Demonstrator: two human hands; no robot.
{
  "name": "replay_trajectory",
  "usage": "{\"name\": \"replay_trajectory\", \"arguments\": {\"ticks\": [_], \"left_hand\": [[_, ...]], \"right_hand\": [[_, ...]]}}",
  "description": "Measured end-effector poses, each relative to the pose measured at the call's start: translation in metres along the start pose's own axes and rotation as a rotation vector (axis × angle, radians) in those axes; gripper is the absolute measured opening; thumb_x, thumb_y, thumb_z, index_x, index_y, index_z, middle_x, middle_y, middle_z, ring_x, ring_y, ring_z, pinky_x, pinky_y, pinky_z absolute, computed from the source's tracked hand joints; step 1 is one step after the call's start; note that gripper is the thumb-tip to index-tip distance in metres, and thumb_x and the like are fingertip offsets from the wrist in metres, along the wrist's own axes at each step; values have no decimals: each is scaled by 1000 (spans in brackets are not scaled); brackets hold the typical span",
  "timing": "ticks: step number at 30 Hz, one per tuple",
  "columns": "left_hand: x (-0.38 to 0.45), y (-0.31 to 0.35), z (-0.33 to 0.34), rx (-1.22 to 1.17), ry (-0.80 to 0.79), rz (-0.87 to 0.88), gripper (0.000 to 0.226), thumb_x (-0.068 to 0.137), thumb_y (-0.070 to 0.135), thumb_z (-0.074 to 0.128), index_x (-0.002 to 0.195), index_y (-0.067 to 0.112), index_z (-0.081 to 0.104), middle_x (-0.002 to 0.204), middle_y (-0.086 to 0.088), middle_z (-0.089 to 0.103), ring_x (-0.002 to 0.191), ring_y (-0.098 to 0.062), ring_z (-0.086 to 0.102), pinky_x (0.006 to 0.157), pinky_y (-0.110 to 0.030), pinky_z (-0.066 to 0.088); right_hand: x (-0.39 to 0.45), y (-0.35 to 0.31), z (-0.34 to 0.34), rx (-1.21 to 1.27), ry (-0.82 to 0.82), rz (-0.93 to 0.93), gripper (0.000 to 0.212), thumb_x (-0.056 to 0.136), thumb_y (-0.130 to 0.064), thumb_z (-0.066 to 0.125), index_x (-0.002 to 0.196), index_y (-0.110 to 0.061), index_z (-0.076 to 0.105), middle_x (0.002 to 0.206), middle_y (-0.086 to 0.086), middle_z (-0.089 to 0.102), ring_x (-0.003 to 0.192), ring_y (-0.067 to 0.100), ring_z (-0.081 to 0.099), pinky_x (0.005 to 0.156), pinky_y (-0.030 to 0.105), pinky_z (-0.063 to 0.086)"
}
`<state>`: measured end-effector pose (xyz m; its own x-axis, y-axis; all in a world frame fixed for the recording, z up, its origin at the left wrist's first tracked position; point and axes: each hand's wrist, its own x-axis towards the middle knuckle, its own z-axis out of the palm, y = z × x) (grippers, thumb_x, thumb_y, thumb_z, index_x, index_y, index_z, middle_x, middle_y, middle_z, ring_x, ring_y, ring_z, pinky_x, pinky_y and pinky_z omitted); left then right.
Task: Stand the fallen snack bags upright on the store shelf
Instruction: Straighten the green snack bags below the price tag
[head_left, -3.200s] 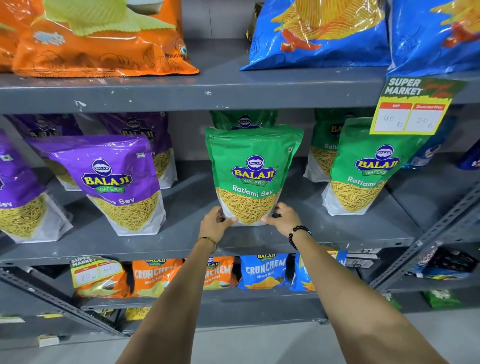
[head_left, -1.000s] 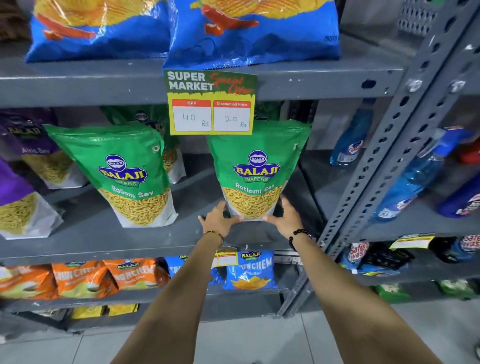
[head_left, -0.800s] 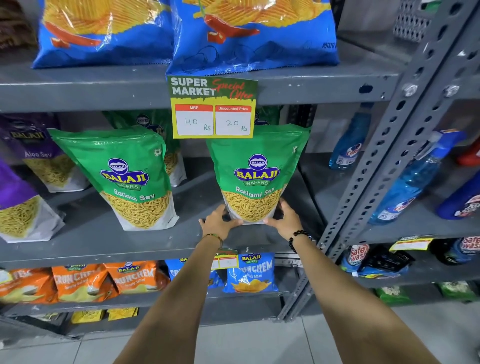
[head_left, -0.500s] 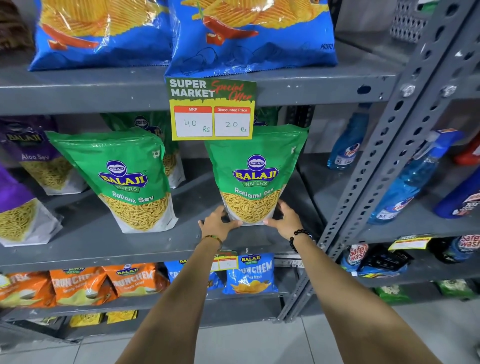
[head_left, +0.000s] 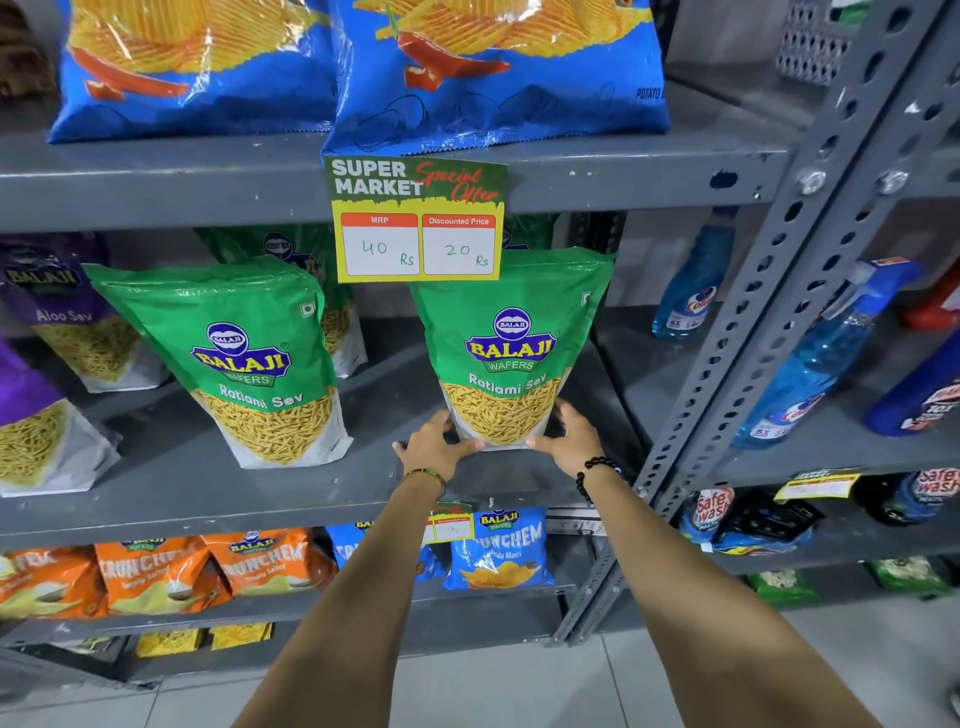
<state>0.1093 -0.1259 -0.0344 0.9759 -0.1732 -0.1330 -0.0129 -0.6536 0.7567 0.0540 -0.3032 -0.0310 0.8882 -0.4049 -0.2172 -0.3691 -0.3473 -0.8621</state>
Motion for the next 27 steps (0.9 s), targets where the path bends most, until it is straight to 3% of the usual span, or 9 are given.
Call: {"name": "replay_trajectory", "arguments": {"ticks": [11, 27], "left_hand": [[-1, 4, 2, 7, -8, -33, 45, 82, 35, 65, 122, 19, 52, 130, -6, 61, 127, -31, 48, 116, -60, 1], [4, 1, 6, 20, -10, -42, 49, 82, 37, 64, 126, 21, 50, 130, -6, 61, 128, -31, 46, 115, -62, 1]], "right_hand": [[0, -6, -2, -13, -8, 12, 77, 75, -9, 73, 141, -11, 35, 142, 12, 48, 132, 28, 43, 107, 39, 37], [1, -13, -4, -103, -32, 21, 65, 78, -12, 70, 136, -13, 41, 135, 11, 54, 125, 28, 50, 101, 38, 42]]}}
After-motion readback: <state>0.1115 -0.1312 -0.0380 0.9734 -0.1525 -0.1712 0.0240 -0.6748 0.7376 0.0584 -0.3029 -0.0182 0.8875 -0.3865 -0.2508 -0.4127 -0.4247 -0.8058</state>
